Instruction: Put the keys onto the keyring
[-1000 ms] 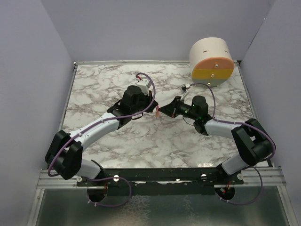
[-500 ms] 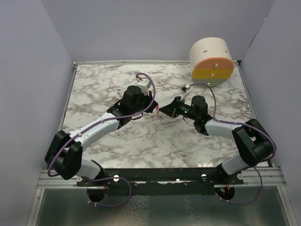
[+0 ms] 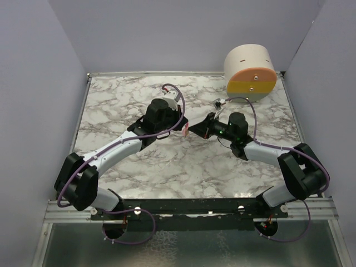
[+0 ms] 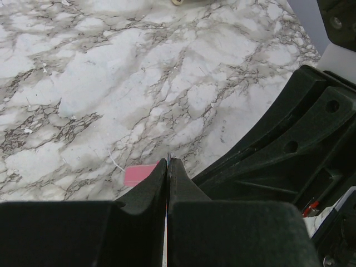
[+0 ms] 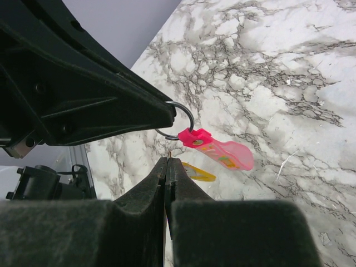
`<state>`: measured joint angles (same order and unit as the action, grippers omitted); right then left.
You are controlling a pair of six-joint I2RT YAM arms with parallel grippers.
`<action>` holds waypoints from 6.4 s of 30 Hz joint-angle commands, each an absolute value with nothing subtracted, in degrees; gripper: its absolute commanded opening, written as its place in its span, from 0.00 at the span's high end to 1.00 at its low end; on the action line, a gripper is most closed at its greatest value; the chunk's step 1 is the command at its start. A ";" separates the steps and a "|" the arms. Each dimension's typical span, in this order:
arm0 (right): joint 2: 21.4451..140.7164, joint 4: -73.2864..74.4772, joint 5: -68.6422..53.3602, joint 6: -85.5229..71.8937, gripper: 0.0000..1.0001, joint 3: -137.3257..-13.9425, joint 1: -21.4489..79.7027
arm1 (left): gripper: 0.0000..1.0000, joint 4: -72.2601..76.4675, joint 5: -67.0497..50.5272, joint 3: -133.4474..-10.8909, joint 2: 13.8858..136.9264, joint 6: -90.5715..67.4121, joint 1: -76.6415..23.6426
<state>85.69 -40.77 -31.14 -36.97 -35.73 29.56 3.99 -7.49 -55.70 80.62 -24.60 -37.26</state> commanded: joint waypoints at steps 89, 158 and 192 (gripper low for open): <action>82.05 -36.20 -25.77 -30.39 0.99 -36.39 29.71 | 1.00 -0.26 -12.87 -56.33 77.58 -18.63 -38.85; 75.95 -51.52 -10.95 -7.15 0.93 -25.83 29.70 | 1.00 -14.64 -27.64 -71.17 91.93 -19.72 -38.35; 72.80 -37.14 -28.81 -10.02 0.76 -28.89 26.55 | 1.00 -28.18 -36.70 -84.74 98.93 3.00 -35.91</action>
